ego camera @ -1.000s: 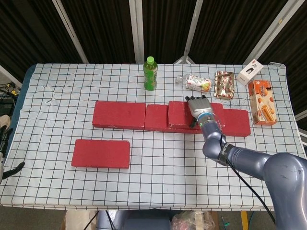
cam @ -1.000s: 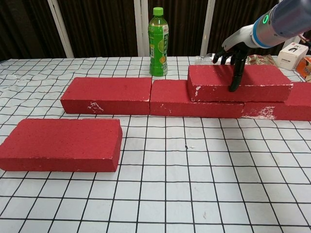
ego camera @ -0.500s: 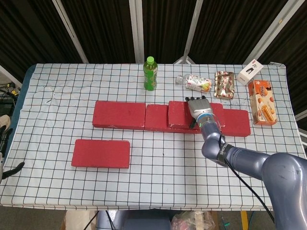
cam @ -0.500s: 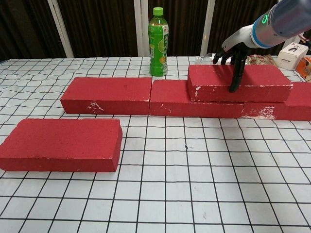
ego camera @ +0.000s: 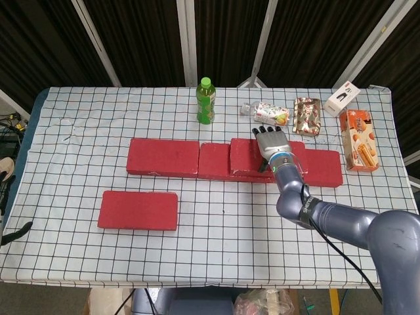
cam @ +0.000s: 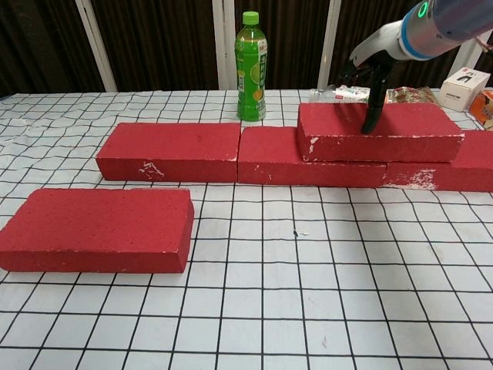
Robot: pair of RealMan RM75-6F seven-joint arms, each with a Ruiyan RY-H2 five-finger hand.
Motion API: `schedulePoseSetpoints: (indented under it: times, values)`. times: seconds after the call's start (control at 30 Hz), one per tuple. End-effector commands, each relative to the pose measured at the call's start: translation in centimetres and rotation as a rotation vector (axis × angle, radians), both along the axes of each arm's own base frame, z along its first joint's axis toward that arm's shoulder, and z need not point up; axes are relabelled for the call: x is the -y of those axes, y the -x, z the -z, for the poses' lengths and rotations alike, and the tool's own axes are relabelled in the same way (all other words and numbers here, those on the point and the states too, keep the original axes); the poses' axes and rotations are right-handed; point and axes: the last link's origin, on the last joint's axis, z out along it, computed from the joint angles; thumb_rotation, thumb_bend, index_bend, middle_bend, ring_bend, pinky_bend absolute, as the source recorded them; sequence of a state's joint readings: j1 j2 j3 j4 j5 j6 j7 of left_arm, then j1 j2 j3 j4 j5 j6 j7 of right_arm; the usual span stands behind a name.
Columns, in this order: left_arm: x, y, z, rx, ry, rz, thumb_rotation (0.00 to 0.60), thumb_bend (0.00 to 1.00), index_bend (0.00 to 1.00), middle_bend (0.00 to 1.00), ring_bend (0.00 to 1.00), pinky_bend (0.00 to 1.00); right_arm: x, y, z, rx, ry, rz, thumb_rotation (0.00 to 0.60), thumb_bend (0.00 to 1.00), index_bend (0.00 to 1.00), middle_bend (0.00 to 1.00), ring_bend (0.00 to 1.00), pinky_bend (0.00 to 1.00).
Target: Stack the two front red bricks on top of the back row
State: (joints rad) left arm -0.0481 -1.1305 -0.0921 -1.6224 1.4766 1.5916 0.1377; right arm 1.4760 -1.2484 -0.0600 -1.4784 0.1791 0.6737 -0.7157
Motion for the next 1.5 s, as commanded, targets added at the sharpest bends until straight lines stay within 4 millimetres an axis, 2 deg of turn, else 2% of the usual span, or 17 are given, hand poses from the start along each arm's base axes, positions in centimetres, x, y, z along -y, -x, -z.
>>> schedulePoseSetpoints:
  times: [0.03,0.23,0.3,0.4,0.43,0.53,0.67,0.77,0.9,1.03,1.2,1.5]
  values:
    - [-0.1,0.1,-0.1,0.000,-0.003,-0.001,0.600,0.00,0.08,0.00,0.00,0.14,-0.5,-0.8,-2.7,0.006,0.050,-0.017,0.600,0.15,0.01,0.00,0.00,0.00]
    - [0.0,0.0,0.1,0.002,0.005,0.011,0.600,0.00,0.08,0.00,0.00,0.14,-2.9,0.1,-8.2,0.023,0.168,-0.057,0.600,0.15,0.01,0.00,0.00,0.00]
    - [0.0,-0.1,0.1,0.005,0.009,0.020,0.600,0.00,0.08,0.00,0.00,0.14,-4.4,1.2,-10.0,0.033,0.217,-0.082,0.600,0.15,0.01,0.00,0.00,0.00]
    - [-0.1,-0.4,0.2,0.005,0.012,0.045,0.600,0.00,0.08,0.00,0.00,0.14,-8.0,3.4,-11.8,0.086,0.268,-0.113,0.600,0.15,0.01,0.00,0.00,0.00]
    - [0.0,-0.4,0.2,0.004,0.014,0.052,0.600,0.00,0.08,0.00,0.00,0.14,-8.9,3.9,-12.0,0.101,0.276,-0.122,0.600,0.15,0.01,0.00,0.00,0.00]
    - [0.1,-0.9,0.5,0.014,0.036,0.097,0.600,0.00,0.08,0.00,0.00,0.14,-13.6,6.9,-12.9,0.177,0.309,-0.128,0.600,0.15,0.01,0.00,0.00,0.00]
    - [0.6,-1.3,0.8,0.039,0.063,0.130,0.600,0.00,0.07,0.00,0.00,0.14,-19.9,11.3,-12.9,0.267,0.353,-0.109,0.600,0.15,0.00,0.00,0.00,0.00]
    - [0.9,-1.5,0.8,0.056,0.065,0.149,0.600,0.00,0.06,0.00,0.00,0.14,-23.1,13.7,-12.7,0.278,0.404,-0.121,0.600,0.15,0.00,0.00,0.00,0.00]
    - [1.2,-1.7,0.8,0.089,0.070,0.162,0.600,0.00,0.06,0.01,0.00,0.11,-25.9,15.7,-12.6,0.305,0.497,-0.154,0.600,0.15,0.00,0.00,0.00,0.00]
    - [1.1,-1.9,1.0,0.144,0.070,0.166,0.600,0.00,0.06,0.02,0.00,0.08,-27.6,17.1,-11.9,0.320,0.527,-0.143,0.600,0.15,0.00,0.00,0.00,0.00]
    - [0.9,-2.2,1.8,0.158,0.097,0.129,0.600,0.00,0.06,0.01,0.00,0.08,-28.3,18.8,-11.5,0.280,0.554,-0.116,0.600,0.15,0.00,0.00,0.00,0.00]
    - [-2.4,-4.6,4.3,0.113,0.266,0.050,0.600,0.00,0.03,0.00,0.00,0.06,-28.4,19.3,-11.7,0.287,0.567,-0.098,0.600,0.15,0.00,0.00,0.00,0.00]
